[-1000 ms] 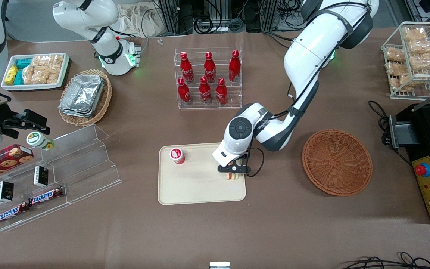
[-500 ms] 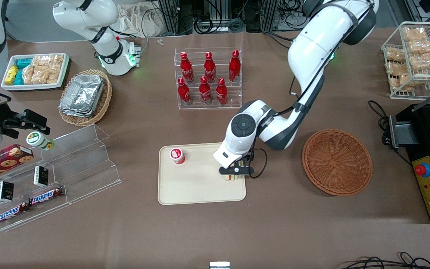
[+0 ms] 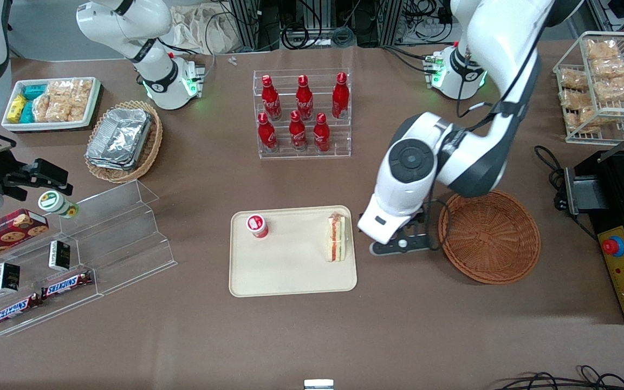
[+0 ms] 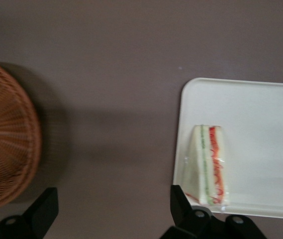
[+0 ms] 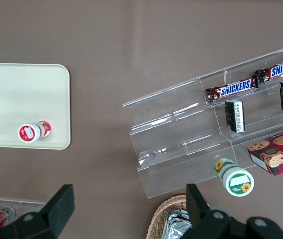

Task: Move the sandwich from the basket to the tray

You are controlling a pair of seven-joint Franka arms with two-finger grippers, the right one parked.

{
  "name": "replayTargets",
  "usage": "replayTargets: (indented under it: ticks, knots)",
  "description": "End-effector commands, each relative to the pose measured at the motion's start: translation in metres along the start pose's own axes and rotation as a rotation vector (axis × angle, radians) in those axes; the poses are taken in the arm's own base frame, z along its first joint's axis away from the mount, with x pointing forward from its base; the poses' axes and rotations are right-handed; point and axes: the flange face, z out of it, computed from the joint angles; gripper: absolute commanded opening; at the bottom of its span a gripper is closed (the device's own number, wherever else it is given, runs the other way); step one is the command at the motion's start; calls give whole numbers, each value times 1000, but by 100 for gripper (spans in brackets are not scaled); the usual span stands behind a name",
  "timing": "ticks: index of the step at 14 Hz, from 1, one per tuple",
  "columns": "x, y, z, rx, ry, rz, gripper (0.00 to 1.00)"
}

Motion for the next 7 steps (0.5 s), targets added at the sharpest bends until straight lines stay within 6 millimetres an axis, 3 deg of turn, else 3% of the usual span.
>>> replayTargets:
  ticks: [1,7]
  knots:
    - [-14,-60,-20,-9,-41,-43,100]
    - [-15,-179,-82,-18,-118,-41,100]
